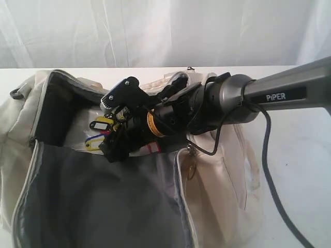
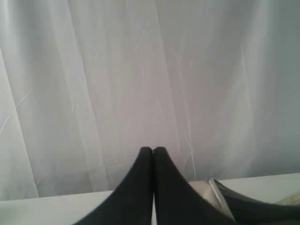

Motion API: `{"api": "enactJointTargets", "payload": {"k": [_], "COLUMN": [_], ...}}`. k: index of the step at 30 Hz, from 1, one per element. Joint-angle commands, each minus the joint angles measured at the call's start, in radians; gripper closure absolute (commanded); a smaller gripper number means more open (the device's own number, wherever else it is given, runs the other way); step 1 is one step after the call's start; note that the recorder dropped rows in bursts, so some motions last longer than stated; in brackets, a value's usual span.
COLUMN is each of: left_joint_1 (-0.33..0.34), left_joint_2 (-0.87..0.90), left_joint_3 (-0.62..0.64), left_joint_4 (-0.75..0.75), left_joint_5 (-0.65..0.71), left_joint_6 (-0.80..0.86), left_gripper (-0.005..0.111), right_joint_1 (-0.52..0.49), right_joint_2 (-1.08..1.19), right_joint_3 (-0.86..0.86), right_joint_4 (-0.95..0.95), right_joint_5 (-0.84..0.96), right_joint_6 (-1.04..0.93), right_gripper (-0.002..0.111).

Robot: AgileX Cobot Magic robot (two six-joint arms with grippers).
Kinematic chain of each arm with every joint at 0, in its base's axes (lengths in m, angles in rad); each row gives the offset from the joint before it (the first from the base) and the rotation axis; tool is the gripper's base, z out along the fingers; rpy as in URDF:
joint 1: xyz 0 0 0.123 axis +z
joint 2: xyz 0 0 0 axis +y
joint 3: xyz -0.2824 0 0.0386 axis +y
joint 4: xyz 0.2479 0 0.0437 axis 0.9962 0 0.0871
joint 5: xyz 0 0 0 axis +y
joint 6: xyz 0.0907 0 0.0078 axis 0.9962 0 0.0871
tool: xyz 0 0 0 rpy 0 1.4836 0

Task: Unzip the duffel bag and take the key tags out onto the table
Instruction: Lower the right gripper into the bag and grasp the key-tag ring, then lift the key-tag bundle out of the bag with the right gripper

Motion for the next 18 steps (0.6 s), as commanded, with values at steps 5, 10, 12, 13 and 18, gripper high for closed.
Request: {"api": "enactJointTargets", "payload": {"k": [5, 10, 12, 13, 18], "left_joint_1": [0.005, 0.005, 0.005, 0.005, 0.005], "left_joint_2": [-0.005, -0.005, -0.005, -0.005, -0.005], "left_joint_3": [0.031, 0.031, 0.031, 0.031, 0.031], "left_joint_4": [0.014, 0.014, 0.015, 0.023, 0.049], "left_joint_5": [-0.003, -0.001, 0.002, 0.002, 0.003], "left_joint_6": [-0.005, -0.003, -0.003, -0.003, -0.001], "left_gripper": [0.107, 0.107, 0.107, 0.107, 0.107], "right_joint_1": [0.04, 0.042, 0.042, 0.042, 0.042], "right_joint_2": [0.08, 0.075, 0.065, 0.056, -0.005], "right_joint_3": [0.024, 0.02, 0.02, 0.02, 0.02], "right_joint_4": [-0.037, -0.037, -0.037, -0.037, -0.037], "right_joint_5": [0.157, 0.195, 0.214, 0.218, 0.235], "right_joint_6": [-0.097, -0.104, -0.093, -0.086, -0.086], "right_gripper": [0.069, 0.091, 0.1, 0.104, 0.108]}}
